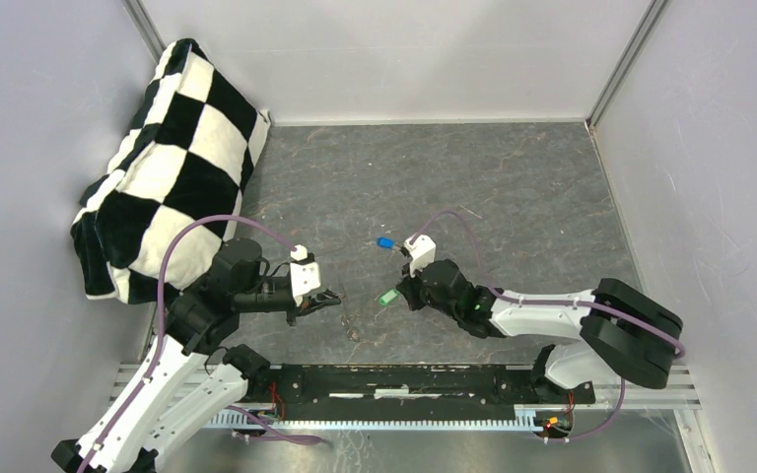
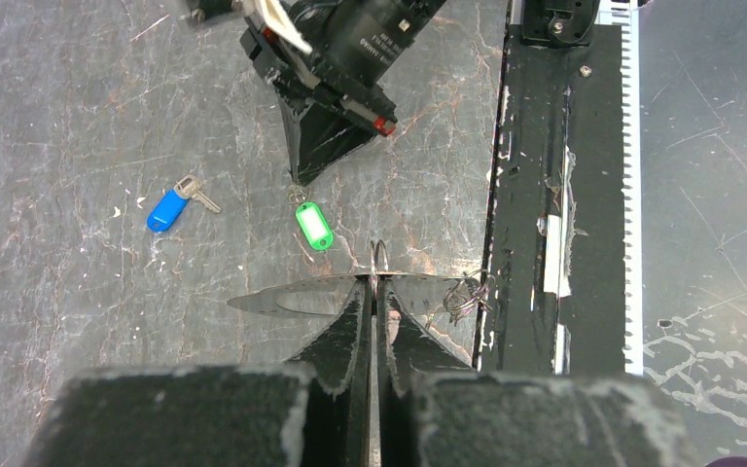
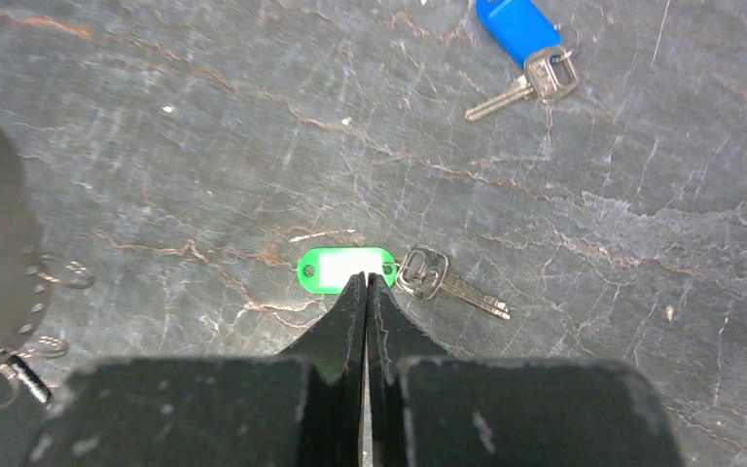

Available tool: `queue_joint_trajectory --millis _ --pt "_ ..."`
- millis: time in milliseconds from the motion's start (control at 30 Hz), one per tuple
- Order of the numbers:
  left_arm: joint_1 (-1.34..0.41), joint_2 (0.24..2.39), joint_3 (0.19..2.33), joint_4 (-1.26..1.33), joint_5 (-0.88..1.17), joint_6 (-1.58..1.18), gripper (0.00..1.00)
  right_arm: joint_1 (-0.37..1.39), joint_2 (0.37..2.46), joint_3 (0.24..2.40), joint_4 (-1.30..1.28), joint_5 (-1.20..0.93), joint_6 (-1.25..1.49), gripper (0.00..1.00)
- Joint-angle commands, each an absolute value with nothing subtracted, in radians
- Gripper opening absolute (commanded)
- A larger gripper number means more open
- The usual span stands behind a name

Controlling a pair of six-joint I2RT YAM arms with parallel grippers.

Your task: Put the keys on the keyring

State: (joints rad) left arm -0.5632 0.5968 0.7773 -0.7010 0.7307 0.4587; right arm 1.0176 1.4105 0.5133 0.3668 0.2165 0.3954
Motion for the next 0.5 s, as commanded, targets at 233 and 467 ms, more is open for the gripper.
queue_joint_trajectory --millis 233,467 --pt "-0.566 0.597 0.814 -0.649 0.726 0.403 0.02 0.969 1.418 0.512 0.45 0.086 0.224 0.38" --pt "-0.566 0.592 0.813 -0.65 0.721 0.395 0.02 0.892 1.452 0.532 0.442 -0.12 -0.063 0.41"
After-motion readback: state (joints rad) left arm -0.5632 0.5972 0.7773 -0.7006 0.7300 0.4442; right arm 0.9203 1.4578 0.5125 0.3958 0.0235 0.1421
